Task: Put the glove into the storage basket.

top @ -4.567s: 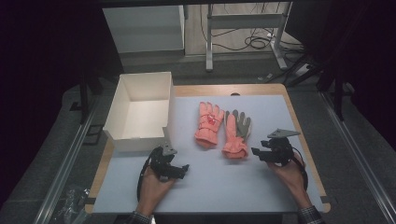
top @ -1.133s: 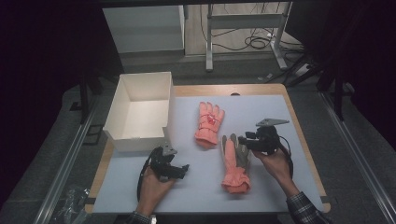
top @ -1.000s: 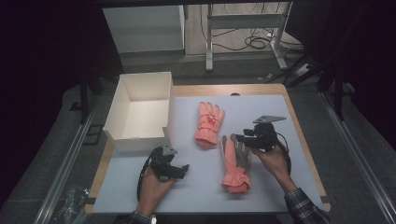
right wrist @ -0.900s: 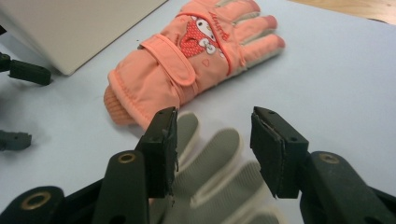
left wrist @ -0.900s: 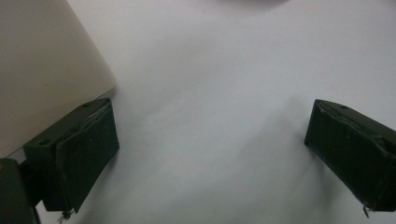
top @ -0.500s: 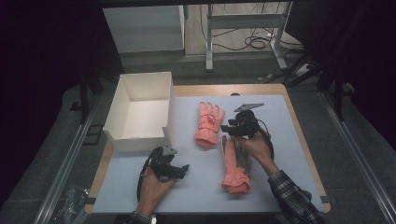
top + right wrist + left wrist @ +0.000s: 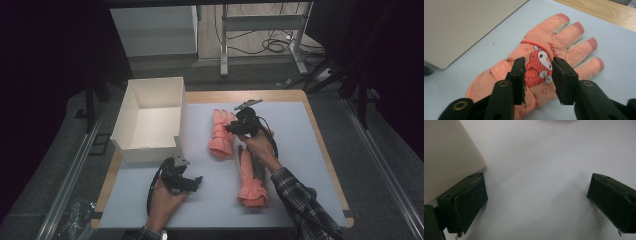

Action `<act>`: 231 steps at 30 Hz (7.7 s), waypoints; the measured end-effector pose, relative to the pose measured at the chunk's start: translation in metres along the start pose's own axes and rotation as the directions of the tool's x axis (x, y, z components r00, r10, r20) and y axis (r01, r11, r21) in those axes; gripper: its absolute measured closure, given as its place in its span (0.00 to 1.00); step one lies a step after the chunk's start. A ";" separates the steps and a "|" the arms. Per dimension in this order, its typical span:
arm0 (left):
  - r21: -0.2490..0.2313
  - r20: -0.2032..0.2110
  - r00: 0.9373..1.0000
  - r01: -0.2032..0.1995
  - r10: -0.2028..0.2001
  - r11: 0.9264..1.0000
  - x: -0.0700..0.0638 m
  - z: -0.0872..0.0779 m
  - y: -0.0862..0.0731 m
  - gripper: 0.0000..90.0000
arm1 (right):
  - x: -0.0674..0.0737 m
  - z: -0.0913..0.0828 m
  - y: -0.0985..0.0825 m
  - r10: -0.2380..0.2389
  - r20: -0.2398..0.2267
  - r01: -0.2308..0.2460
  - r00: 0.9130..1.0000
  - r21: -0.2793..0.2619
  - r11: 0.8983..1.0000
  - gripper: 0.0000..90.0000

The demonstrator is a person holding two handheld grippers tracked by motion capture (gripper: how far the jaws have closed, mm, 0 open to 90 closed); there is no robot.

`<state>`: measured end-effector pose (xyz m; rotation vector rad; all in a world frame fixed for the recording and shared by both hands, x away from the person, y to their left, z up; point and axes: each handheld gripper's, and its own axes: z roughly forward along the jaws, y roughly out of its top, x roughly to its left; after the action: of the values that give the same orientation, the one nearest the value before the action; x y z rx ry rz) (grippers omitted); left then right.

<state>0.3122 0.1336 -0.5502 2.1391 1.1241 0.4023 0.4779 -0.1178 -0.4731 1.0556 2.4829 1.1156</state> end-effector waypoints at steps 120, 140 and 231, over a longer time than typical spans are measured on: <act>0.000 -0.001 1.000 0.002 -0.002 1.000 0.000 0.000 0.000 0.03 | 0.027 -0.137 -0.198 -0.052 -0.081 0.054 0.995 0.016 0.998 0.88; -0.002 0.000 1.000 0.004 -0.004 1.000 0.000 0.000 0.000 0.03 | 0.043 -0.101 -0.178 -0.027 -0.054 0.027 0.998 0.003 1.000 0.88; 0.066 0.202 0.972 -0.133 0.118 0.989 -0.065 -0.004 0.122 0.00 | -0.012 -0.115 -0.188 0.009 0.201 -0.004 0.979 -0.024 1.000 0.28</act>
<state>0.3462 0.0337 -0.4603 2.2705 0.9094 0.1988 0.3351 -0.2759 -0.5309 1.1118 2.3044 0.9839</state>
